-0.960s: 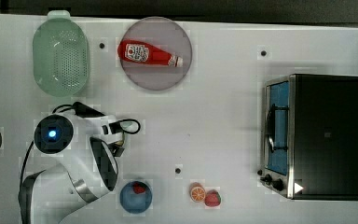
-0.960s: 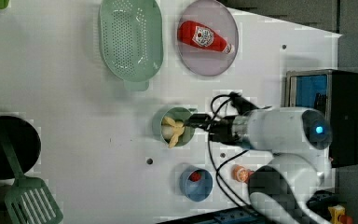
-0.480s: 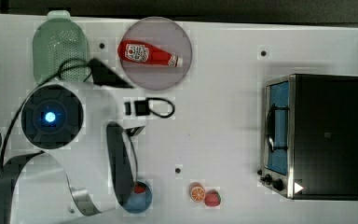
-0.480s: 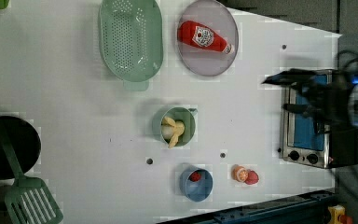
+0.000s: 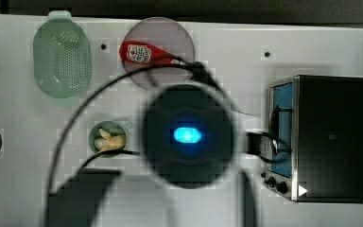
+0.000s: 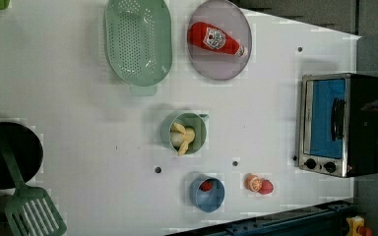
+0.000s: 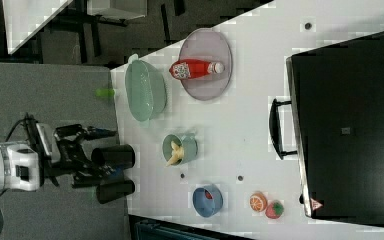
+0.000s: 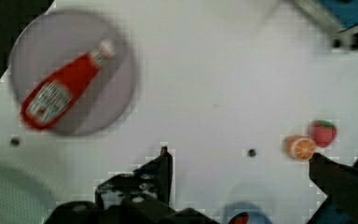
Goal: Pick Banana and place it in mug.
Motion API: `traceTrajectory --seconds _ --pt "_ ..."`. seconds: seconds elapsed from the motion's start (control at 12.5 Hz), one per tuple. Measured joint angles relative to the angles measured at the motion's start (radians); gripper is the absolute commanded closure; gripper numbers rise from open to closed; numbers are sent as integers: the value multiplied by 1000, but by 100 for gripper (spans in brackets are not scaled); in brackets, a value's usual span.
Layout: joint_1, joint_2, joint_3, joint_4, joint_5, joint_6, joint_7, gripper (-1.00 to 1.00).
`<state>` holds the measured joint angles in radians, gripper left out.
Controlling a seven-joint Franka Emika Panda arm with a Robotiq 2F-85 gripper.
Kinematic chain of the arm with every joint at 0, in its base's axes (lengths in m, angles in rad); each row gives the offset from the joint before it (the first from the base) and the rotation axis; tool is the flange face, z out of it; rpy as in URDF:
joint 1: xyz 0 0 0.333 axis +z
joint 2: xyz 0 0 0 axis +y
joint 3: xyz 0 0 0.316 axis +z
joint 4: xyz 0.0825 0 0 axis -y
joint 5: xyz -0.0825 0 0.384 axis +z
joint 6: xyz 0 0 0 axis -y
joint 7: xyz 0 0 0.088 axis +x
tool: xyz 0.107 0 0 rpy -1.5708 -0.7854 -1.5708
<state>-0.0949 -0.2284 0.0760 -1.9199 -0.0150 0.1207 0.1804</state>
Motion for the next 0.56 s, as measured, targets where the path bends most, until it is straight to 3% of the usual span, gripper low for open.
traceTrajectory --seconds 0.24,0.56 --pt "-22 7 -85 2 0 -38 -34 -100" --pt "-46 10 -62 7 7 -53 -38 -100"
